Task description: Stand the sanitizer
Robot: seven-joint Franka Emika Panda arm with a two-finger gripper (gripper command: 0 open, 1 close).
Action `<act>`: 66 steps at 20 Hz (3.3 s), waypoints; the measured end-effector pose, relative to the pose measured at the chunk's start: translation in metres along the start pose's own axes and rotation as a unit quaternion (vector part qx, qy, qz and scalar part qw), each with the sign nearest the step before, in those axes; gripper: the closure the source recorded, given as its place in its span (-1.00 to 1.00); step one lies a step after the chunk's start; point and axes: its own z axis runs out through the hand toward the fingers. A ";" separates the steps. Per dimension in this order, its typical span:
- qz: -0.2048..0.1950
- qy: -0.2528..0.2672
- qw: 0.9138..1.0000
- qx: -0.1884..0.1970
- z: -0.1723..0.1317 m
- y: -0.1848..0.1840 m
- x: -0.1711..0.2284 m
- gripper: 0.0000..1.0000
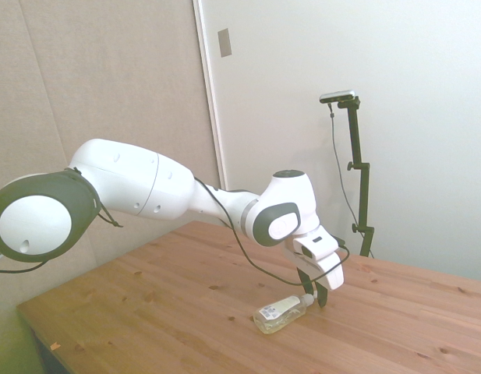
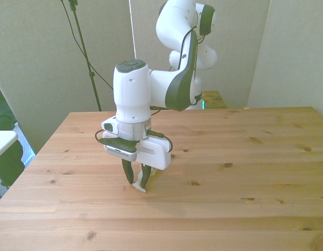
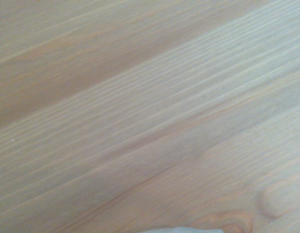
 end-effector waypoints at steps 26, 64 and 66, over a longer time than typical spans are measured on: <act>0.128 0.220 0.927 0.274 -0.072 -0.040 -0.013 1.00; 0.104 0.308 0.899 0.293 -0.066 -0.033 -0.103 -1.00; 0.102 0.297 0.907 0.280 -0.067 -0.035 -0.106 -1.00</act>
